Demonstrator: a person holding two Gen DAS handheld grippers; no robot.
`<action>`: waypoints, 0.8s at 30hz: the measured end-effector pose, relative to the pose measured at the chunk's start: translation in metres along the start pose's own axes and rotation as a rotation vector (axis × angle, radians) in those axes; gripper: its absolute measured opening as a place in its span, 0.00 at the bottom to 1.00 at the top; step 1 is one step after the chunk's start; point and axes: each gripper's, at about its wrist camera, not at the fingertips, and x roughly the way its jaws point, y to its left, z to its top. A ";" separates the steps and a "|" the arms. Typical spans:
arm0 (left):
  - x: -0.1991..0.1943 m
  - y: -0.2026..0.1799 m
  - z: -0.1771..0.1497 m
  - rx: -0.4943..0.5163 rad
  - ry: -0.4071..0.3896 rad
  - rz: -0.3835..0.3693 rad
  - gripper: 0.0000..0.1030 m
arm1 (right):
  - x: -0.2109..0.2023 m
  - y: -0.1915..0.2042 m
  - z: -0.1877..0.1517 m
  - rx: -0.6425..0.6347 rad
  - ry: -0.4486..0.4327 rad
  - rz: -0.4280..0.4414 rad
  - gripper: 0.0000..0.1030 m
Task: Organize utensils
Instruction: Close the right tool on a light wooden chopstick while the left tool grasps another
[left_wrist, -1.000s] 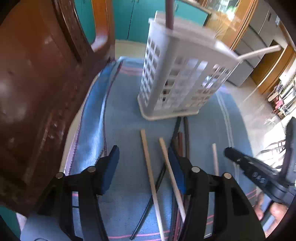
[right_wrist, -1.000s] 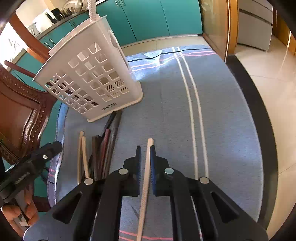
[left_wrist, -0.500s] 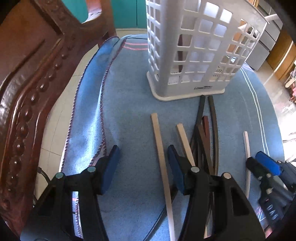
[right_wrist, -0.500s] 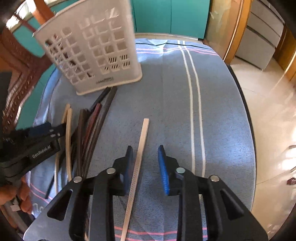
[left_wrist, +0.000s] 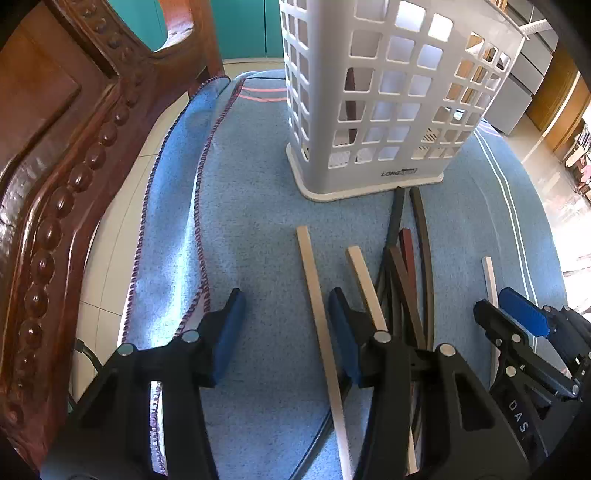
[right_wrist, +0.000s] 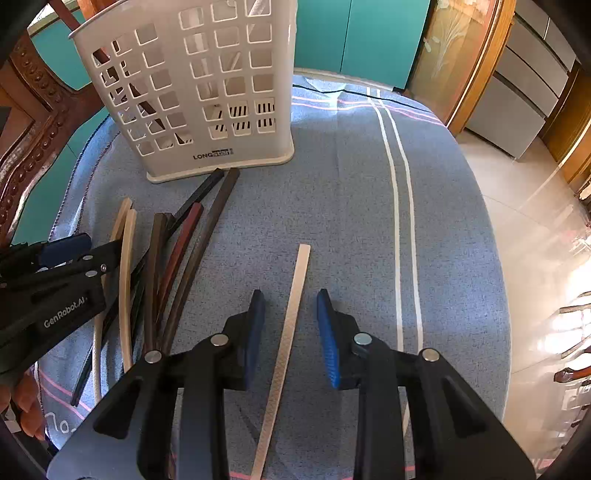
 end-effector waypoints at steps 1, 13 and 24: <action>0.000 0.000 0.000 0.001 -0.001 0.001 0.47 | -0.001 0.000 -0.001 -0.001 -0.001 -0.001 0.29; -0.002 0.003 0.006 -0.049 -0.037 -0.037 0.07 | -0.002 -0.005 0.003 0.022 -0.014 0.052 0.08; -0.066 -0.003 0.008 -0.031 -0.223 -0.063 0.07 | -0.033 -0.016 0.011 0.059 -0.136 0.097 0.06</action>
